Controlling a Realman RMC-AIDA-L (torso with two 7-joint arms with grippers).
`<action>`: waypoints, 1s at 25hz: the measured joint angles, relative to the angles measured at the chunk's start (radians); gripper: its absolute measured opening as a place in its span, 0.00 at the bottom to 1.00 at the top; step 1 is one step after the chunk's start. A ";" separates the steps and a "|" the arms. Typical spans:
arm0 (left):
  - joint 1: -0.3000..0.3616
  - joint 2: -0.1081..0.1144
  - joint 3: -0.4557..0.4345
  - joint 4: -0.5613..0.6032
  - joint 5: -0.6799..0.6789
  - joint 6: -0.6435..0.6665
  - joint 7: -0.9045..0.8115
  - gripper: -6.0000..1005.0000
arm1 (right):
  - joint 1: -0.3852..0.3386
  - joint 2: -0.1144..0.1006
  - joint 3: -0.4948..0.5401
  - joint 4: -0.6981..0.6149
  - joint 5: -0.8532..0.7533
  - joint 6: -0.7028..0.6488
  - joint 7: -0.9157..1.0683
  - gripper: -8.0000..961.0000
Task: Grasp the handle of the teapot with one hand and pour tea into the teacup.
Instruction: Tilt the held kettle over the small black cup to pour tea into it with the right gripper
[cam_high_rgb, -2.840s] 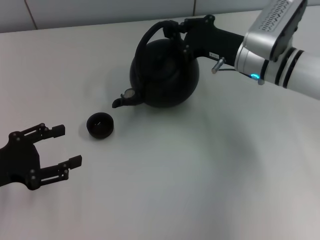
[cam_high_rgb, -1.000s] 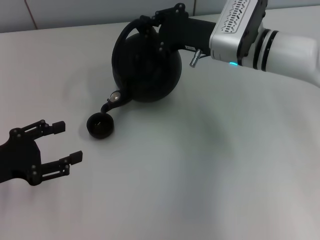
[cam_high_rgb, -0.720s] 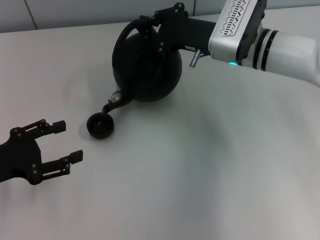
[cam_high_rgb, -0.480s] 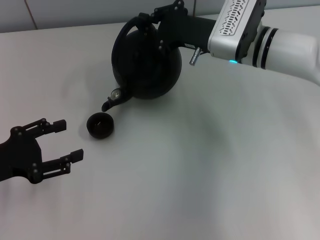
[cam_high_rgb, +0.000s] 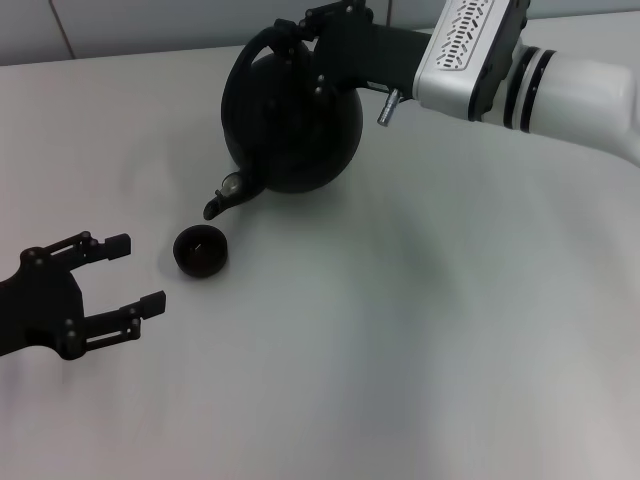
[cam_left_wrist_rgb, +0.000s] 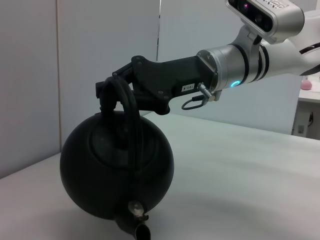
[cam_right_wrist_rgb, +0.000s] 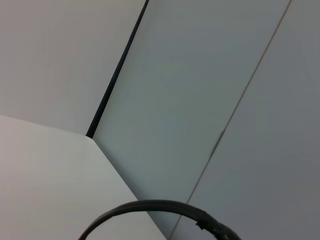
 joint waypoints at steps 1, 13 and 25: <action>0.000 0.000 0.000 0.000 0.000 -0.001 0.000 0.80 | 0.001 0.000 0.000 -0.001 -0.001 0.000 -0.005 0.12; -0.001 0.000 0.000 0.000 0.000 -0.003 0.000 0.80 | 0.008 0.001 -0.038 -0.008 0.000 0.000 -0.008 0.12; -0.003 0.000 0.000 0.002 0.000 -0.004 0.000 0.80 | 0.008 0.001 -0.062 -0.028 -0.002 0.002 -0.008 0.12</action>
